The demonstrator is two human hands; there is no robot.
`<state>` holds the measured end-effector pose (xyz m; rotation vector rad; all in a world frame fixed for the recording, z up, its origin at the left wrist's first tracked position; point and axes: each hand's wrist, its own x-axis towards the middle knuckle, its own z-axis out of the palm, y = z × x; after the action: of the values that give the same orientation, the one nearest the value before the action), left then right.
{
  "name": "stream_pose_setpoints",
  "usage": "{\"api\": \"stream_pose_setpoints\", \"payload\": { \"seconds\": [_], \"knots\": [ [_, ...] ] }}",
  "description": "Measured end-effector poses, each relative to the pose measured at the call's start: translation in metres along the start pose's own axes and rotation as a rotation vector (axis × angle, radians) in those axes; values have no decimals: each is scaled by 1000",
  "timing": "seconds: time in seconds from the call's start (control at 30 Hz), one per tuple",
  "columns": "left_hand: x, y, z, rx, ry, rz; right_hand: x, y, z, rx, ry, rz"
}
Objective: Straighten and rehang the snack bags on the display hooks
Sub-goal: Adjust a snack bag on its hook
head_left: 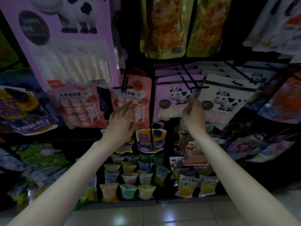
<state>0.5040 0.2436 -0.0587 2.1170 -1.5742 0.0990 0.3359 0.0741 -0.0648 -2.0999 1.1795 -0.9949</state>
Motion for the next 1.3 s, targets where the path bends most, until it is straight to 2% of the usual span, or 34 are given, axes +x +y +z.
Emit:
{"api": "stream_pose_setpoints", "payload": {
  "seconds": [0.07, 0.13, 0.23, 0.3, 0.43, 0.6, 0.7, 0.93, 1.1, 1.3],
  "knots": [
    [5, 8, 5, -27, 12, 35, 12, 7, -19, 3, 97, 37],
    [9, 13, 9, -41, 15, 64, 29, 6, -30, -42, 127, -57],
    [11, 14, 13, -20, -4, 91, 61, 7, -32, -144, -9, -227],
    [13, 13, 15, -12, -18, 92, 74, 5, -30, -190, -104, -205],
    [16, 9, 12, -5, -25, 102, 79, 4, -29, -322, -48, -205],
    [20, 17, 9, 2, -22, 103, 41, 0, -41, -42, -156, -86],
    [27, 24, 11, -14, -20, 141, 21, -2, -43, 82, -153, -82],
    [45, 58, 13, -67, -30, 223, 19, -9, -69, 55, -53, 9],
    [61, 70, 9, -157, 45, 261, 38, -16, -101, 66, 55, 3],
    [85, 91, -7, -254, 182, 227, 77, -29, -124, 172, 46, -88]
  ]
}}
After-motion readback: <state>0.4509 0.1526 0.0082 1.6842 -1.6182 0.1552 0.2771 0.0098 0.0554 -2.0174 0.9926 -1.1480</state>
